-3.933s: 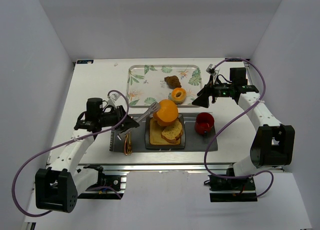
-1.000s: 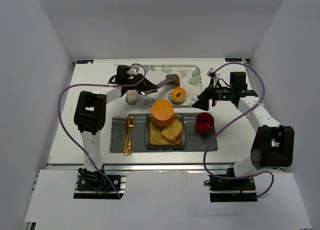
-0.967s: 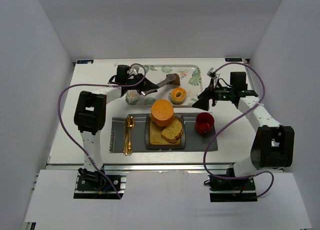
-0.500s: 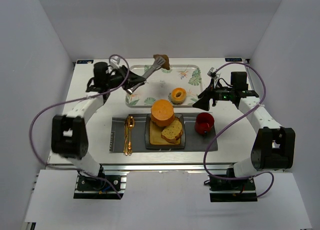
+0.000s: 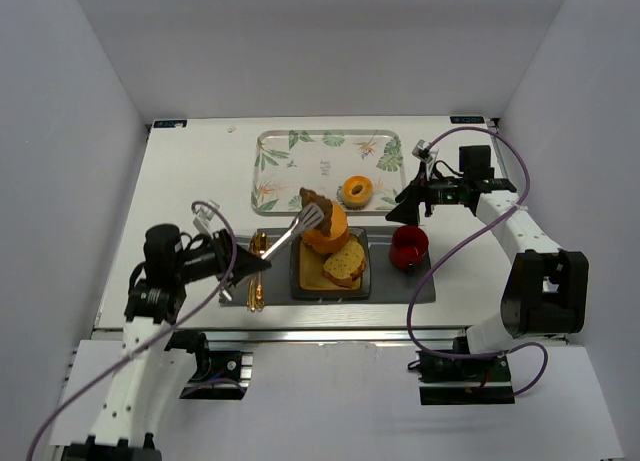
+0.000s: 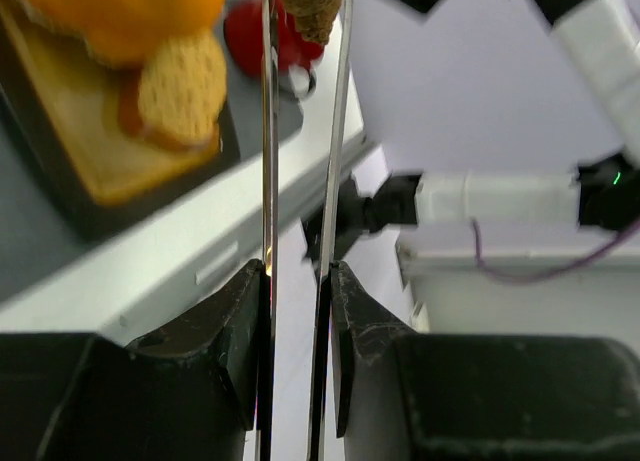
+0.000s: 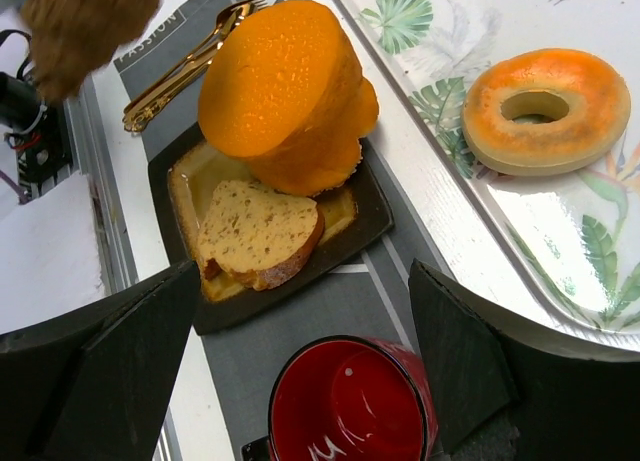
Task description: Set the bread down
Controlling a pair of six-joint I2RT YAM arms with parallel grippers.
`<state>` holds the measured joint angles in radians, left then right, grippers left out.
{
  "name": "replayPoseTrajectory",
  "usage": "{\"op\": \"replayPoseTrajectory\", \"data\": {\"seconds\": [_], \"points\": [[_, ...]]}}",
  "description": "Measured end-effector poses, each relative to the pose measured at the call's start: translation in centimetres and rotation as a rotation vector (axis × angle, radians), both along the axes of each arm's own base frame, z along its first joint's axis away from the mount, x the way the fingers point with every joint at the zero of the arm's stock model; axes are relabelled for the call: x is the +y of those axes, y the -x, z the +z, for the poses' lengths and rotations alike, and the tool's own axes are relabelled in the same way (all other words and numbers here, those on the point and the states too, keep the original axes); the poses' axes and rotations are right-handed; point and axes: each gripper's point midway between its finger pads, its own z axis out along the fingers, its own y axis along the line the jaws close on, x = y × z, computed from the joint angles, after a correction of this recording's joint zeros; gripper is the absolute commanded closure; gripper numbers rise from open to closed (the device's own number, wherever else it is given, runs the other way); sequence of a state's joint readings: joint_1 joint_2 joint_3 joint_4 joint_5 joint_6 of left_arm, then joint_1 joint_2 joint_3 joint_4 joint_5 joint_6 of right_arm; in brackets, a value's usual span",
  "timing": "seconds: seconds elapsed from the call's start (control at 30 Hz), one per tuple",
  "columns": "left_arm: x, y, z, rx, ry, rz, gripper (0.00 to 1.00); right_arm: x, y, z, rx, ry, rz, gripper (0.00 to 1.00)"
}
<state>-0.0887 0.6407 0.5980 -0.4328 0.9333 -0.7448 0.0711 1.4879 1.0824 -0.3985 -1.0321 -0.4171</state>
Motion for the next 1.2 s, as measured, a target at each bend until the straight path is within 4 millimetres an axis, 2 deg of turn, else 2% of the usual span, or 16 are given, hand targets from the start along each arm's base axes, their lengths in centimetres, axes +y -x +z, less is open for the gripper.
{"op": "replayPoseTrajectory", "data": {"seconds": [0.1, 0.23, 0.37, 0.47, 0.63, 0.83, 1.07, 1.17, 1.2], "points": [[0.2, 3.6, -0.9, -0.019, 0.004, -0.024, 1.0, 0.0, 0.1, 0.0, 0.003, 0.002, 0.007, 0.11], [0.2, 7.1, -2.0, -0.031, 0.035, -0.038, 1.0, 0.0, 0.2, 0.1, -0.003, 0.0, 0.016, 0.11], [0.4, 9.3, -3.8, 0.045, 0.042, -0.03, 1.0, 0.0, 0.3, 0.0, 0.0, 0.002, 0.02, 0.11], [0.6, 10.2, -4.6, 0.101, 0.039, -0.01, 1.0, 0.0, 0.4, 0.1, 0.002, 0.002, 0.022, 0.11], [0.9, 10.7, -5.5, 0.173, 0.04, 0.053, 1.0, 0.0, 0.5, 0.0, 0.003, 0.003, 0.024, 0.11], [1.4, 10.2, -6.7, 0.265, 0.021, 0.127, 1.0, 0.0, 0.5, 0.0, -0.005, 0.006, 0.028, 0.11], [1.7, 9.0, -8.8, 0.393, -0.053, 0.136, 1.0, 0.0, 0.5, 0.0, -0.008, 0.007, 0.029, 0.11], [1.8, 8.6, -9.7, 0.434, -0.086, 0.127, 0.95, 0.0, 0.5, 0.0, -0.007, 0.007, 0.03, 0.11], [1.9, 8.5, -9.9, 0.441, -0.095, 0.12, 0.85, 0.0, 0.5, 0.0, -0.007, 0.006, 0.03, 0.11]]}}
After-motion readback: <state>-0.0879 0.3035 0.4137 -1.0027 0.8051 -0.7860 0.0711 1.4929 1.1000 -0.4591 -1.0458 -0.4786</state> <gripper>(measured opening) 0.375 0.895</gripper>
